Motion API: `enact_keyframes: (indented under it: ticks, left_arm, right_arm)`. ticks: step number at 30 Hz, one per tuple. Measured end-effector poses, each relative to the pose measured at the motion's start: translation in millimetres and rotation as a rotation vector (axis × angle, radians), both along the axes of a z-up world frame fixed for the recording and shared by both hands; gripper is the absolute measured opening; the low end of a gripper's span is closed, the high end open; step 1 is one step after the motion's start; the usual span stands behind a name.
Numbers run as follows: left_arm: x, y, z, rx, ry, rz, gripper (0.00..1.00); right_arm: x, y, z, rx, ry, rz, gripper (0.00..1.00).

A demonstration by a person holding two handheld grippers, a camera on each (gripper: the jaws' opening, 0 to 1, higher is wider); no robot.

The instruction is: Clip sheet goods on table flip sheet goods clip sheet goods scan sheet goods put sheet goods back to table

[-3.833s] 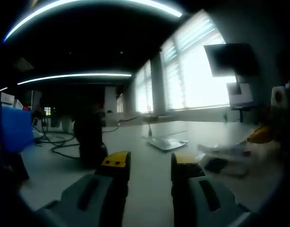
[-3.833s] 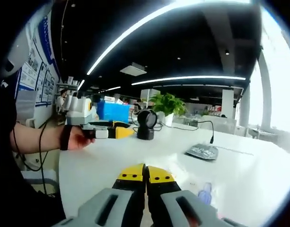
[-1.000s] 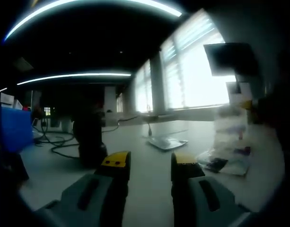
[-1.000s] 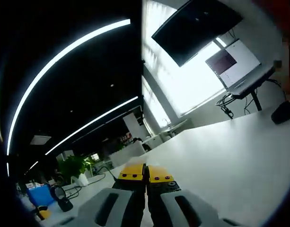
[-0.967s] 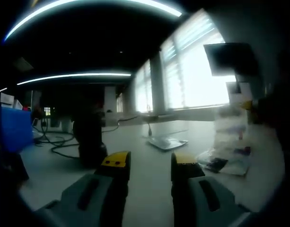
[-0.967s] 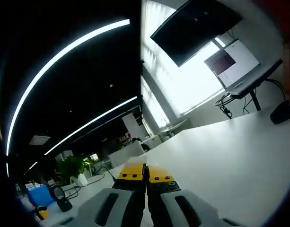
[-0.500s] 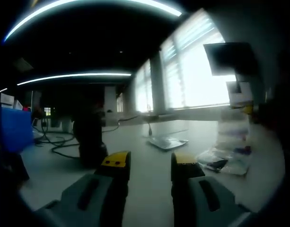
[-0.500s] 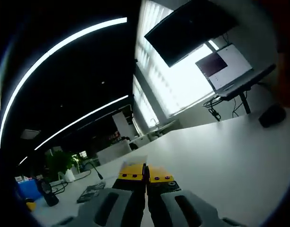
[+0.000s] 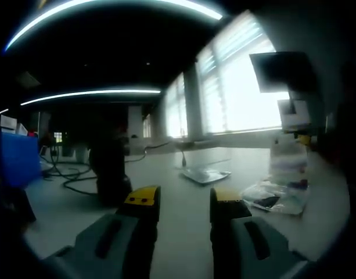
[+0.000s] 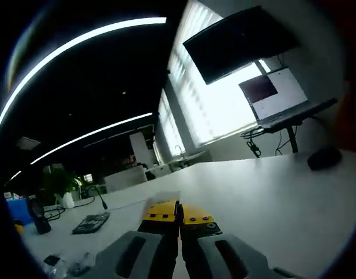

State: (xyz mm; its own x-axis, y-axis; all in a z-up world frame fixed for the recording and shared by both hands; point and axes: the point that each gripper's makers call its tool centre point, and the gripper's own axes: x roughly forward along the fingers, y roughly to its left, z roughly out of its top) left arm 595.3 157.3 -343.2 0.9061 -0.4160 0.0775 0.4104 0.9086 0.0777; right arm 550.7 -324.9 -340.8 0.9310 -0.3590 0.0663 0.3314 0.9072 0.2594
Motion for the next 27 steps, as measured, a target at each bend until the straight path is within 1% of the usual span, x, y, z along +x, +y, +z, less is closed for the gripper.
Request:
enact_keyframes:
  ticks: [3,4,5,7,9,10,12,16,17,19,21,25,27]
  left_arm:
    - [0.0,-0.1,0.0,0.0,0.0,0.0,0.27]
    - [0.0,-0.1,-0.1,0.0,0.0,0.0,0.27]
    - [0.0,0.0,-0.2,0.0,0.001,0.0,0.27]
    - [0.1,0.1,-0.1,0.0,0.001,-0.001,0.27]
    - [0.1,0.2,0.1,0.0,0.0,0.0,0.27]
    - [0.0,0.2,0.4,-0.002,-0.001,0.0,0.27]
    - [0.1,0.4,0.3,-0.002,-0.001,0.0,0.27]
    - [-0.1,0.3,0.3,0.0,-0.001,0.0,0.27]
    - [-0.1,0.2,0.3,0.0,-0.001,0.0,0.27]
    - [-0.2,0.2,0.3,0.001,-0.001,0.001,0.27]
    - [-0.3,0.1,0.3,0.002,-0.002,0.0,0.27]
    - [-0.2,1.0,1.1,-0.002,-0.004,0.002,0.27]
    - [0.0,1.0,1.0,-0.003,-0.004,0.002,0.27]
  right_arm:
    - [-1.2,1.4,-3.4,-0.063,0.029,-0.016,0.0]
    - [-1.6,1.5,-5.5,-0.1,0.051,-0.016,0.0]
    - [-1.8,2.1,-6.2,-0.119,0.058,-0.02,0.0]
    - [-0.6,6.5,-9.2,-0.182,0.101,-0.006,0.0]
    - [-0.5,7.7,-7.8,-0.238,0.116,-0.011,0.0]
    - [-0.4,9.0,-8.5,-0.231,0.114,-0.006,0.0]
    - [-0.2,8.2,-10.1,-0.247,0.128,-0.004,0.0]
    - [1.5,5.8,-17.6,-0.254,0.169,-0.001,0.0]
    - [2.7,6.3,-19.9,-0.263,0.186,0.003,0.0]
    - [4.0,7.3,-27.7,-0.288,0.239,0.02,0.0]
    - [4.6,6.7,-29.0,-0.279,0.243,0.02,0.0]
    - [2.9,0.5,-33.6,-0.216,0.249,0.019,0.0]
    - [2.4,-1.8,-36.0,-0.201,0.257,0.018,0.01]
